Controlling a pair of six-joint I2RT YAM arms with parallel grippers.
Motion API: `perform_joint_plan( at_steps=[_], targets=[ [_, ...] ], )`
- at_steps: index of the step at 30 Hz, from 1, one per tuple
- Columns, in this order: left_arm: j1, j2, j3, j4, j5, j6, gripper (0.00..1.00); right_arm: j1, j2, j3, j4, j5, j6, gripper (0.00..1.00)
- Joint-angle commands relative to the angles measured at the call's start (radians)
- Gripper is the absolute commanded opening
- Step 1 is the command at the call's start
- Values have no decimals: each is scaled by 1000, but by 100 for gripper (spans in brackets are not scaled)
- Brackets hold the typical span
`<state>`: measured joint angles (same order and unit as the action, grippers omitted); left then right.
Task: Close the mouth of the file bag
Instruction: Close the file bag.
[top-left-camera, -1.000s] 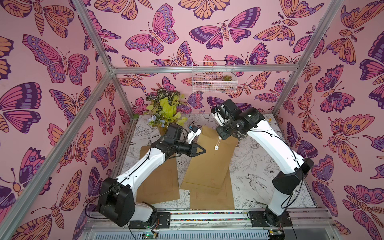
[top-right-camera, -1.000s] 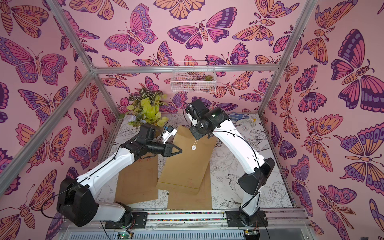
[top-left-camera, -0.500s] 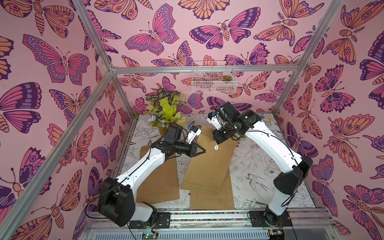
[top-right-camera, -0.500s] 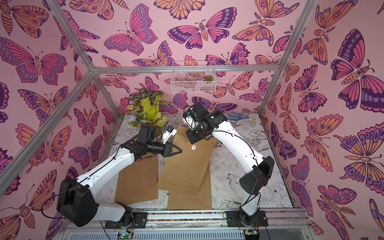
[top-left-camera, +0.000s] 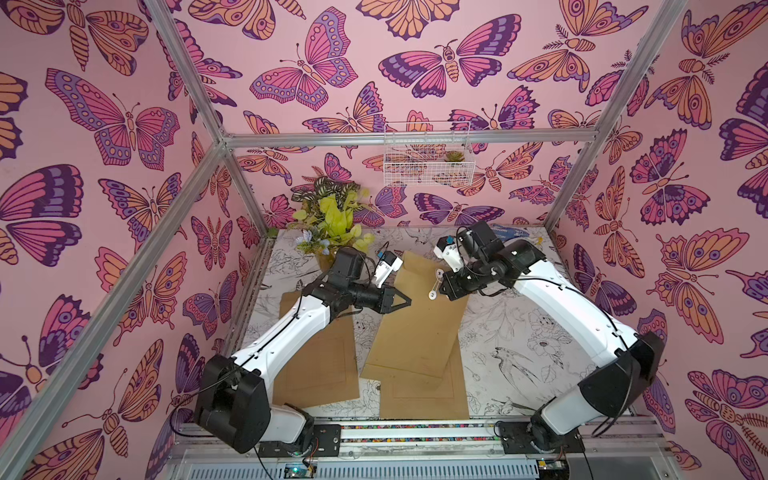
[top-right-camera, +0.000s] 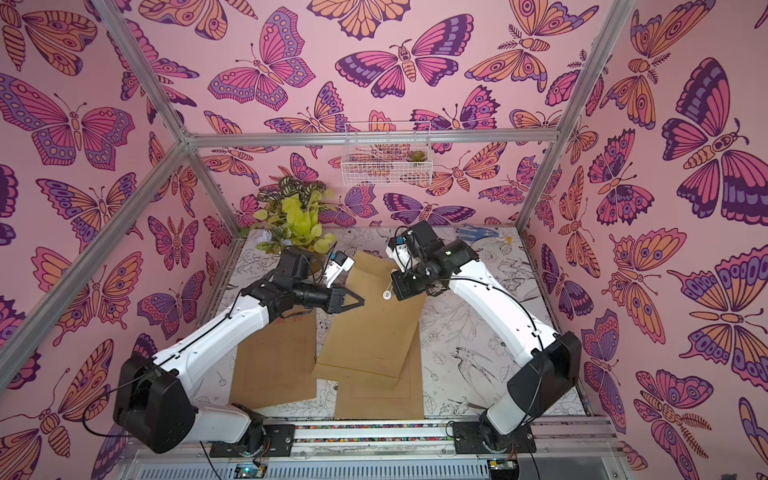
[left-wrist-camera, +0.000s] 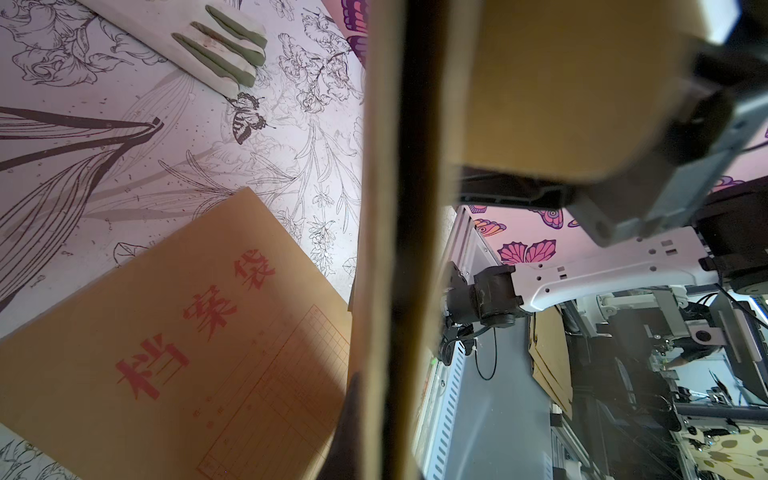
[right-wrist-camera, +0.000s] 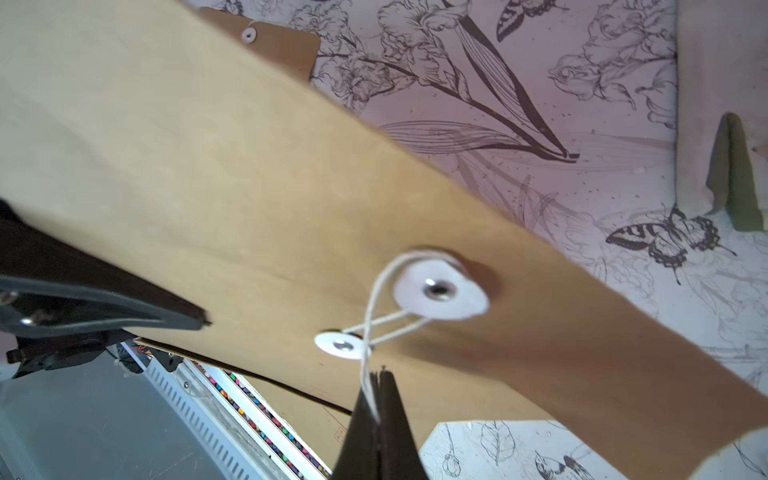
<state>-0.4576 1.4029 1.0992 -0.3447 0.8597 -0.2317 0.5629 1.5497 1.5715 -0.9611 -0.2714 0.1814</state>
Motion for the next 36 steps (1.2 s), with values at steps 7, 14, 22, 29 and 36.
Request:
perform_joint_plan(
  at_steps=[7, 14, 22, 29, 36],
  targets=[
    [-3, 9, 27, -6, 12, 5, 0, -40, -104, -154, 234, -61, 98, 5],
    [-3, 13, 27, -7, 10, 5, 0, -40, -114, -197, 328, -123, 163, 12],
    [-3, 14, 27, -6, 10, 7, 0, -41, -145, -226, 328, -101, 167, 19],
    [-3, 10, 28, -6, 7, 5, 0, -42, -168, -266, 361, -104, 195, 19],
    [-4, 9, 27, -7, 5, 5, 0, -40, -181, -287, 386, -117, 220, 17]
  ],
)
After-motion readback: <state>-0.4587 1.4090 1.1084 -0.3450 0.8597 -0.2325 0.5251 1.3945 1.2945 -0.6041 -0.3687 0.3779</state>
